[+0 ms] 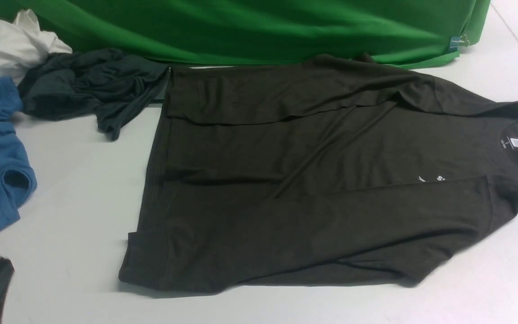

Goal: Fold a long-sleeved shirt on a white desktop.
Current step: 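Grasp the left edge of the dark T-shirt lying flat on the table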

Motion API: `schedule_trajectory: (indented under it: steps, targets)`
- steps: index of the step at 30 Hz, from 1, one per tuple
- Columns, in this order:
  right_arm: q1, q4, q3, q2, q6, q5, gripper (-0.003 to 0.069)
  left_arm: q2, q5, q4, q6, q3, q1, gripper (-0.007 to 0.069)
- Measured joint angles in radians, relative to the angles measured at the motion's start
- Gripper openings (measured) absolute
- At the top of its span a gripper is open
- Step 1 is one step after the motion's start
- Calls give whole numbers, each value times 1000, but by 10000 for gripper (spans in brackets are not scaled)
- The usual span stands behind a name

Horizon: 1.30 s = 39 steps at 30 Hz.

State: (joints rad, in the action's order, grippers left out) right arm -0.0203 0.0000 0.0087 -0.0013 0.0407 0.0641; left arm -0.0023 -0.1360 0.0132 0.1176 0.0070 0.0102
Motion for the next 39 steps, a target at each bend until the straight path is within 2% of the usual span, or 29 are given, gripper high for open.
schedule_trajectory:
  steps: [2, 5, 7, 12, 15, 17, 18, 22, 25, 26, 28, 31, 32, 34, 39]
  targets:
    - [0, 0, 0, 0, 38, -78, 242, 0, 85, 9, 0, 0, 0, 22]
    - [0, 0, 0, 0, 191, -207, 242, 0, 242, 15, 0, 0, 0, 22]
    - [0, 0, 0, 0, 248, -241, 240, 0, 298, 15, 0, 0, 0, 22]
    - [0, 0, 0, 0, 299, -345, 241, 0, 379, 26, -11, 0, 0, 22]
    - [0, 0, 0, 0, 347, -477, 241, 0, 589, 64, -141, 0, 0, 22]
    - [0, 0, -21, 0, 364, -496, 241, 0, 705, 102, -225, -13, 0, 22]
    - [0, 0, -51, 6, 368, -490, 241, 8, 708, 114, -249, -32, 0, 22]
    - [0, 0, -248, 98, 367, -428, 241, 92, 605, 138, -297, -214, 0, 22]
    - [0, 0, -462, 243, 360, -326, 241, 213, 454, 141, -303, -432, 0, 22]
    - [0, 0, -476, 254, 359, -317, 241, 233, 425, 141, -303, -448, 0, 22]
    - [0, 0, -664, 404, 352, -154, 241, 370, 197, 141, -303, -658, 0, 22]
    - [0, 0, -795, 535, 318, 19, 241, 525, -67, 130, -291, -816, 0, 22]
    - [0, 0, -803, 555, 314, 19, 241, 536, -84, 128, -288, -835, 0, 22]
    - [0, 0, -871, 662, 260, 151, 241, 670, -244, 91, -214, -930, 0, 22]
    - [5, 0, -883, 797, 195, 307, 241, 829, -280, 81, -148, -990, 0, 22]
